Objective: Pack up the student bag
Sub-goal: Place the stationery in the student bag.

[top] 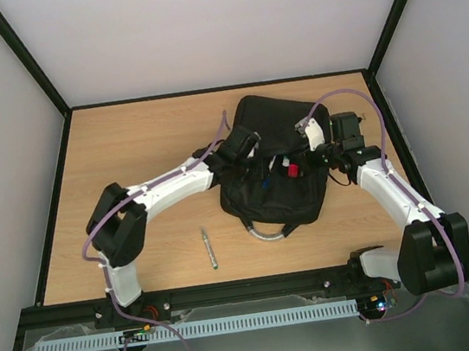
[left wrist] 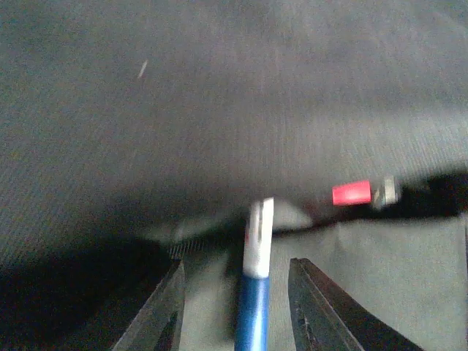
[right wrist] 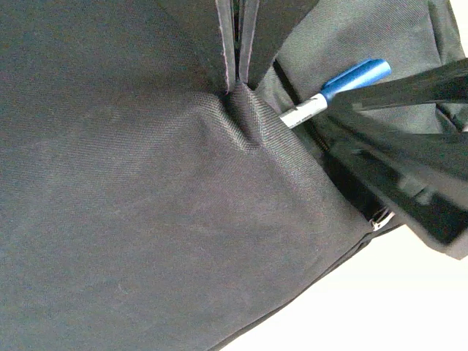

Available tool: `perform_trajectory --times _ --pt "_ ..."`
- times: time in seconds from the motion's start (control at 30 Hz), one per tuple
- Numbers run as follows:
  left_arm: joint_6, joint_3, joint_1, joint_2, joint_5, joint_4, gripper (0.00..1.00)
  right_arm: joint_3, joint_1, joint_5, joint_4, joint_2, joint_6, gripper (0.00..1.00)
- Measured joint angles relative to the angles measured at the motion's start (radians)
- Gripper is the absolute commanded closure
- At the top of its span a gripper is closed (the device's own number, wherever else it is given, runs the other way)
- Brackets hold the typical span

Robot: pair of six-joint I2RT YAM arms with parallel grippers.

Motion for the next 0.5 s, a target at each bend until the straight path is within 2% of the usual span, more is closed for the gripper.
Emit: perform_trajectory --times 0.23,0.5 --pt "-0.011 -0.143 -0.057 -0.190 -0.060 0.002 0.59 0.000 0.000 -0.004 0.000 0.000 -0.001 0.99" --pt "-0.027 -0.169 -0.096 -0.169 -0.066 0.011 0.59 0.000 0.000 -0.006 0.000 0.001 -0.001 0.99"
